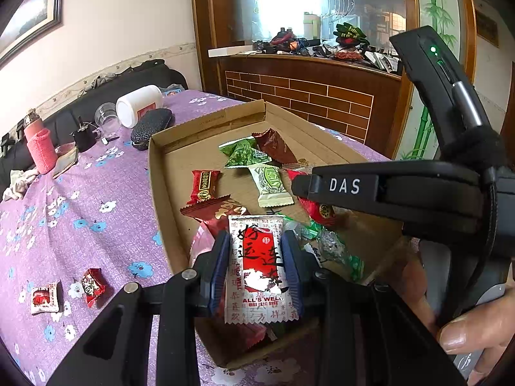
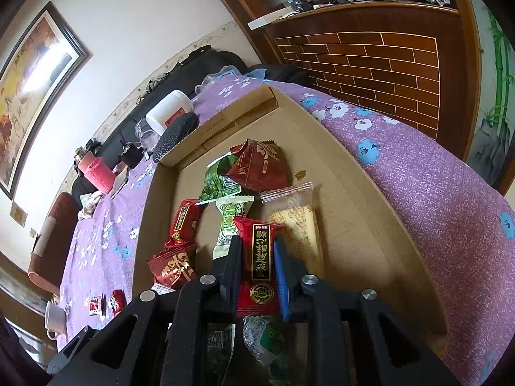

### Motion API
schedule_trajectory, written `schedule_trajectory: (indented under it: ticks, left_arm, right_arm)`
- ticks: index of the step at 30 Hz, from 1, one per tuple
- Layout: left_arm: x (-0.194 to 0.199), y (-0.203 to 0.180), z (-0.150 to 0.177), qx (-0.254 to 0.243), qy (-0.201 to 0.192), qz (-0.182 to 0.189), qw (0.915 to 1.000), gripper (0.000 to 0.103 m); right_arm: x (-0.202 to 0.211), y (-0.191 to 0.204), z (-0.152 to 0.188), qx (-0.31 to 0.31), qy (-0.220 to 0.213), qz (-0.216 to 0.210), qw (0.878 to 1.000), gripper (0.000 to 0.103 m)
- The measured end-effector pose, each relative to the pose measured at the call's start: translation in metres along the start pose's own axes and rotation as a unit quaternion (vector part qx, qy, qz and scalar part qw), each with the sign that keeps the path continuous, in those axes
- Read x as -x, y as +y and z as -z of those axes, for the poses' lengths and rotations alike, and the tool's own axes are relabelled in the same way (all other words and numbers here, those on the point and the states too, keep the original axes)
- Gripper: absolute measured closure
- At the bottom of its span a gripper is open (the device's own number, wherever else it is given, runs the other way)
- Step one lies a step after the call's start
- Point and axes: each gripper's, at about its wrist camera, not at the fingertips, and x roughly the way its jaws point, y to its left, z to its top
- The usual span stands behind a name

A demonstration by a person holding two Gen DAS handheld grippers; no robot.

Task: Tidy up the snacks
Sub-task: 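Carry the packet and red candy over the cardboard tray, then lower both snacks into the tray and open both tools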

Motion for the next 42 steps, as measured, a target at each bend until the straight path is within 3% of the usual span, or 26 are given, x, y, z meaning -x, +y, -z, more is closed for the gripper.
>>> schedule_trajectory:
  ticks: [42]
  left_arm:
    - [-0.017, 0.01, -0.006, 0.017, 0.01, -0.009, 0.9998, 0.071]
  right_arm:
    - [0.004, 0.0, -0.002, 0.006, -0.016, 0.041, 0.999, 0.082]
